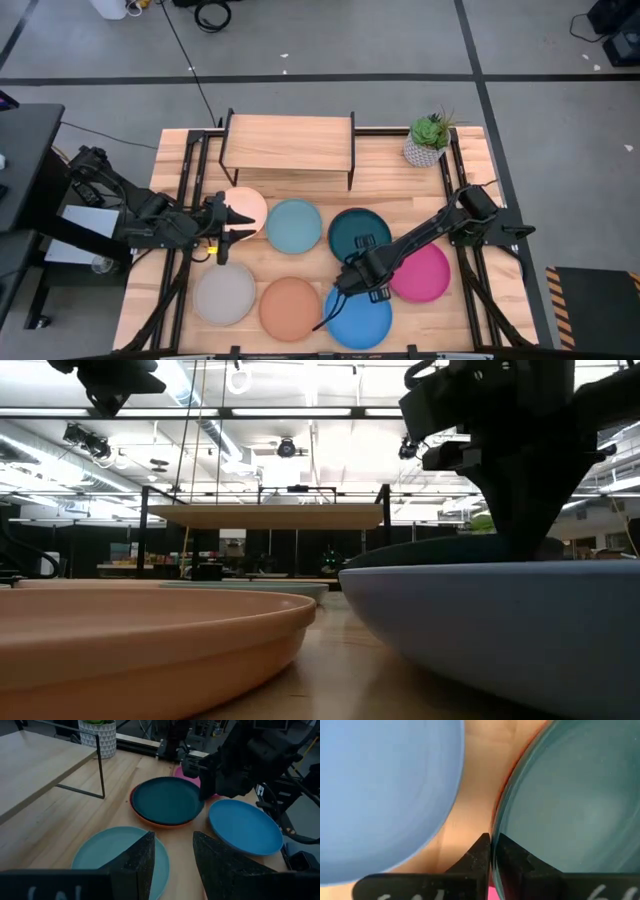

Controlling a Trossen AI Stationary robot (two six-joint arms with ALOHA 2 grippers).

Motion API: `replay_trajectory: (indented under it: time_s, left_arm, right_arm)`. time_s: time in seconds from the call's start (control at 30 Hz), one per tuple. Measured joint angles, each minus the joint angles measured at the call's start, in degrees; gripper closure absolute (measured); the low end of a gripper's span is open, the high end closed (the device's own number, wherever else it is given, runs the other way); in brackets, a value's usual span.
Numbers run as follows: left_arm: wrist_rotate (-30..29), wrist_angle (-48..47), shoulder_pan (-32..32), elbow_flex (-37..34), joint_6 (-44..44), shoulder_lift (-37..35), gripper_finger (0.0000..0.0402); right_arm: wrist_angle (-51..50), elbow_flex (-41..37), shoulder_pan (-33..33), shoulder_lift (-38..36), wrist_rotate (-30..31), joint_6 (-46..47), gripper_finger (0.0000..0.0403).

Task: Place and stack plates onto a shelf
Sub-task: Stack the dark green plate on the orange plate, then put the dark green plate on the shelf

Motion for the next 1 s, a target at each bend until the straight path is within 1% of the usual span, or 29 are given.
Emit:
replay_trajectory:
  time_s: [0.13, 0.33, 0.4, 0.5, 0.6, 0.73, 0.87, 1.0]
  left_arm:
    - [0.88, -0.04, -0.02, 0.0, 0.01, 0.11, 0.026]
    - [1.03, -0.45, -0.07, 0.0, -0.26, 0.2, 0.026]
    - [1.09, -0.4, -0.09, 0.0, -0.36, 0.2, 0.026]
    - [2.4, -0.39, -0.09, 0.0, -0.4, 0.2, 0.026]
    - [2.64, -0.39, -0.1, 0.0, -0.54, 0.22, 0.026]
    - [3.47, -0.4, -0.28, 0.0, -0.58, 0.22, 0.026]
    - [4.06, -0.81, -0.28, 0.0, -0.43, 0.22, 0.026]
    - [4.07, -1.65, -0.28, 0.0, -0.45, 0.22, 0.026]
  right_arm:
    - [0.65, -0.01, -0.01, 0.1, -0.13, 0.05, 0.0343]
    - [0.7, -0.01, -0.18, 0.1, -0.68, 0.08, 0.0293]
    - [-3.02, 1.42, -0.22, 0.21, -1.49, 0.88, 0.0279]
    - [-11.03, 5.38, -0.14, 0.19, -0.77, 3.95, 0.0266]
    - [-18.0, 8.58, -0.11, -0.04, 0.79, 6.07, 0.0262]
    - [-23.85, 9.66, -0.41, -0.93, -0.19, 6.52, 0.0265]
    - [-23.61, 7.26, -1.27, -3.77, -0.2, 6.06, 0.0273]
    - [-20.66, 1.57, -2.81, -8.71, -0.45, 6.62, 0.0279]
